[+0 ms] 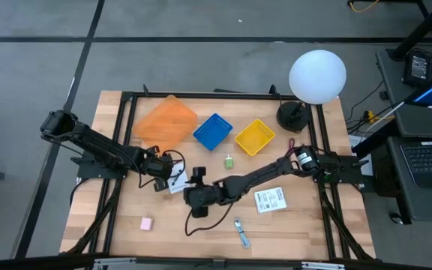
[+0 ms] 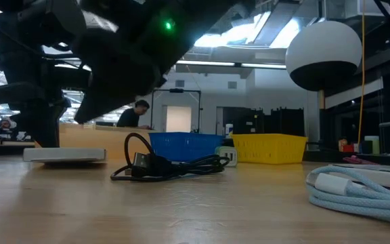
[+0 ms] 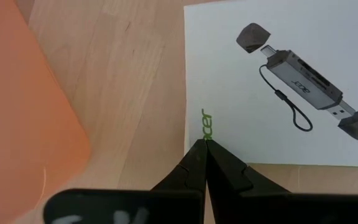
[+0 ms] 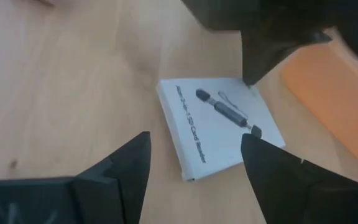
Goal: Pick and place items into bin
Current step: Put the left white card reader box into the yellow bin
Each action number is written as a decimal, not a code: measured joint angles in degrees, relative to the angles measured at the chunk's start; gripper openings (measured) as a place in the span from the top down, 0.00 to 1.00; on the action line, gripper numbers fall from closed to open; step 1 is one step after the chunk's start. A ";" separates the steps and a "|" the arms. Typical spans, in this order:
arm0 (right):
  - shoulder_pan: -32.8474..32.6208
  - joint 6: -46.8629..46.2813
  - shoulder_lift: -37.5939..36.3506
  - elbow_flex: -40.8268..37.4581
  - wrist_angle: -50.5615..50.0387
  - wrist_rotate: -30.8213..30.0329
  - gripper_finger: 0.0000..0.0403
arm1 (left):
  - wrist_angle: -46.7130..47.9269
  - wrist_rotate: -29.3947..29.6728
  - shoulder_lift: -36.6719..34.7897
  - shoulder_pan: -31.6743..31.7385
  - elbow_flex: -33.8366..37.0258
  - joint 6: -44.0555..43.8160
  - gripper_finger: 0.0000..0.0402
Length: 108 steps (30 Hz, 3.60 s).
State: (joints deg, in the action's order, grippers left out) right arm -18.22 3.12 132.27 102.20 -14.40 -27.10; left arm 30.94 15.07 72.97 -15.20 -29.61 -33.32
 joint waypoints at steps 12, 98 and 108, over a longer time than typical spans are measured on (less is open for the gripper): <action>-0.50 -2.89 1.07 5.74 -6.37 -0.02 0.43 | 0.02 -0.11 0.00 0.00 0.00 -0.22 1.00; -1.91 -5.63 -0.42 7.14 -24.45 -10.53 0.43 | -23.66 4.83 10.53 2.42 -4.33 15.19 1.00; 0.27 0.28 -0.42 6.05 -24.17 -5.98 0.43 | -15.39 10.62 2.71 -0.50 -4.33 15.61 1.00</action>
State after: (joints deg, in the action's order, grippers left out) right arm -17.95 3.41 131.85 108.25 -38.57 -33.08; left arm 15.55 25.69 75.68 -15.70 -33.93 -17.71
